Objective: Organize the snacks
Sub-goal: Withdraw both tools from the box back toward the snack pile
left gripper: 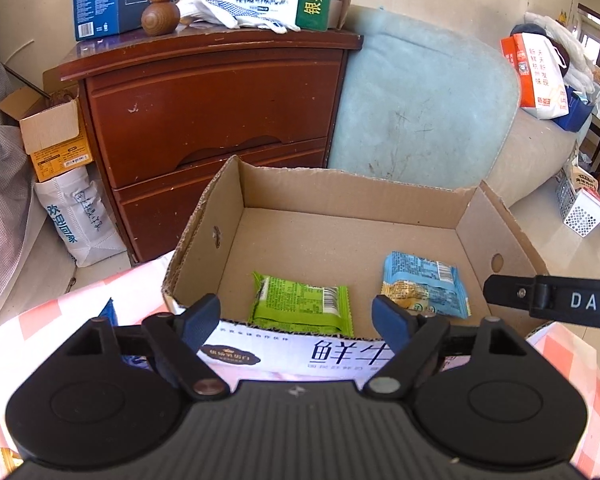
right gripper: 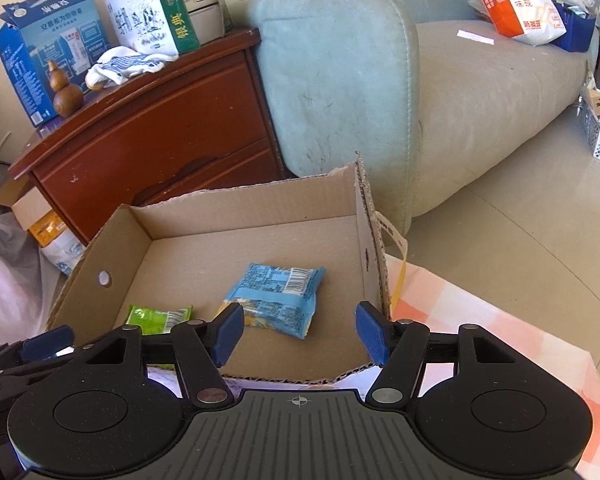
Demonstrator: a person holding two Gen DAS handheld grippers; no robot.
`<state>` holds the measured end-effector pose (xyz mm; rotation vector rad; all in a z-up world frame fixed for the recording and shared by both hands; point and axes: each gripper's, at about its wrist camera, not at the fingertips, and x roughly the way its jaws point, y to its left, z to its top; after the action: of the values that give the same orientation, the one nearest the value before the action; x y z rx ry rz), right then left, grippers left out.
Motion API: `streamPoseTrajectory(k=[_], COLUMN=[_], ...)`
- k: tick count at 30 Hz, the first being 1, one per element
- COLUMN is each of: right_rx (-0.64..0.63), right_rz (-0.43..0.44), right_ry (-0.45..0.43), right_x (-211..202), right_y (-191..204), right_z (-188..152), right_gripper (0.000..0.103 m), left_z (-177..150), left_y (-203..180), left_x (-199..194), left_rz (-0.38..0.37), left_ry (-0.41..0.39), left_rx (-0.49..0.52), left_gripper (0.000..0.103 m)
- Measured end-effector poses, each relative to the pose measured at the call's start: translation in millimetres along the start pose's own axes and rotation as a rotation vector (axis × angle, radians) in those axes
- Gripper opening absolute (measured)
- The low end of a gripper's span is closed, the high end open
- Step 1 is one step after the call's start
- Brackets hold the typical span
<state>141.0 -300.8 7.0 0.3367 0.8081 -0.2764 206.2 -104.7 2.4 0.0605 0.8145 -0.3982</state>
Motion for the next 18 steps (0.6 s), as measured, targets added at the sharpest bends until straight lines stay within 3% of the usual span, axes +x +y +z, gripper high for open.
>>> streamPoseTrajectory(k=[18], right_rx=[-0.306], right_rz=[0.225], right_ry=[0.074], right_x=[-50], right_y=[46], right_z=[-46], right_gripper=[0.069], left_z=[-51], left_y=[67], left_x=[-80], left_rz=[0.12], left_ry=[0.071], left_rx=[-0.056], left_gripper=[0.085])
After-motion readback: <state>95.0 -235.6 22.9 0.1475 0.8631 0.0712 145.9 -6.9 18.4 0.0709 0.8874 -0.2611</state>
